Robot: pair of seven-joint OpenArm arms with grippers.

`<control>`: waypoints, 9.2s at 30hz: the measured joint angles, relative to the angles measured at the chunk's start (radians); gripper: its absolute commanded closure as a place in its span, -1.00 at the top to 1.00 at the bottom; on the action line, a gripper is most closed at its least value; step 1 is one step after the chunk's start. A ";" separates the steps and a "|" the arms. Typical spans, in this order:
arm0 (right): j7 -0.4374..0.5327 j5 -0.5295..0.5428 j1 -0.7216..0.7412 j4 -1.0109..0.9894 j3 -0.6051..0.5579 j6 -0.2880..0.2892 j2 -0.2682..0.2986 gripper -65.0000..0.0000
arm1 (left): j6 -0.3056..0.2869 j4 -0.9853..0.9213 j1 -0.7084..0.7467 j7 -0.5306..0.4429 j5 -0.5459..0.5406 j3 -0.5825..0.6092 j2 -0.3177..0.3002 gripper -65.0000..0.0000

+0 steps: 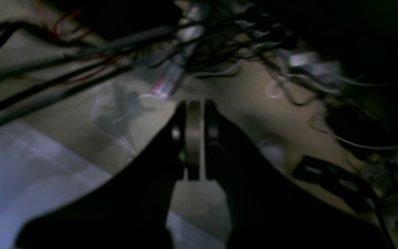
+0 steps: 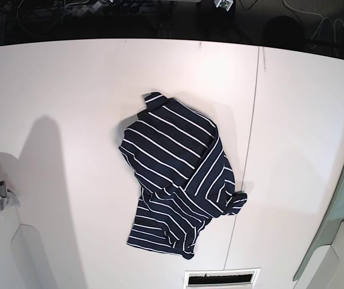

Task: Layout the t-shirt on the table in an organized manner, then fold the t-shirt properly

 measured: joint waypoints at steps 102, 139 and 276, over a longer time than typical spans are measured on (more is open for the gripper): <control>-0.134 0.521 0.735 0.079 0.184 0.179 -0.226 -0.86 | -0.423 0.982 -0.422 0.649 -0.806 -0.069 -0.188 -1.00; -0.251 0.552 0.624 0.506 0.246 0.182 -0.179 0.17 | -0.423 1.054 -0.391 0.772 -0.985 -0.305 -0.320 -1.00; 0.245 0.153 0.891 -0.207 0.100 -0.290 -0.159 -1.00 | -0.430 1.118 -0.272 0.918 -1.099 -0.193 -0.357 -1.00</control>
